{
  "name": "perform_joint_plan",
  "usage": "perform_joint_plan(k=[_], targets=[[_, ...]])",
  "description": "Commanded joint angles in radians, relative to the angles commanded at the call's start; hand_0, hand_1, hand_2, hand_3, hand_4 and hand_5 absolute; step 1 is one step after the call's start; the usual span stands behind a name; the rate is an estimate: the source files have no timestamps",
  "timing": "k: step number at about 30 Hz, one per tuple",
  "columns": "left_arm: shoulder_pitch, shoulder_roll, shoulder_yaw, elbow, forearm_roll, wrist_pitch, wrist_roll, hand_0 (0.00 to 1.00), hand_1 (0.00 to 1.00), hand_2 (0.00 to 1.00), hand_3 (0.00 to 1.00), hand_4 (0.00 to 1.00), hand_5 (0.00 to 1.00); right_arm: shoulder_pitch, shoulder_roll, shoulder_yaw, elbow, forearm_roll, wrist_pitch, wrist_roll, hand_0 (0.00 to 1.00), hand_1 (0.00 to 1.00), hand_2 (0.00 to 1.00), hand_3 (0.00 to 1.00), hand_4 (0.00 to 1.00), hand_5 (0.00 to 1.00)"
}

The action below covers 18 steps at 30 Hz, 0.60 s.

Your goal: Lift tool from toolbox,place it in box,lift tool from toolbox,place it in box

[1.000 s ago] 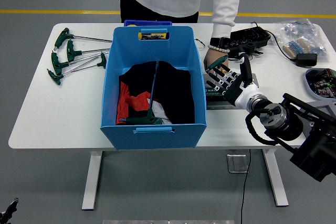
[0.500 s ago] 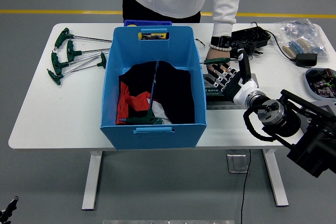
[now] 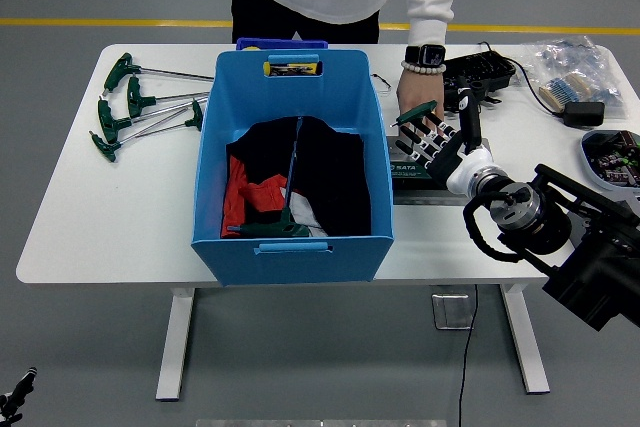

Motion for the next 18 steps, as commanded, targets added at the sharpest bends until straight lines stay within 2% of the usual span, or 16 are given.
perform_joint_plan(k=[18], targets=[[-0.005, -0.001, 0.006, 0.0, 0.002, -0.001, 0.001, 0.897, 0.911, 0.915, 0.754, 0.702, 0.792, 0.01, 0.009, -0.006, -0.014, 0.008, 0.002, 0.002, 0.61, 0.607, 0.772, 0.912, 0.998, 0.898]])
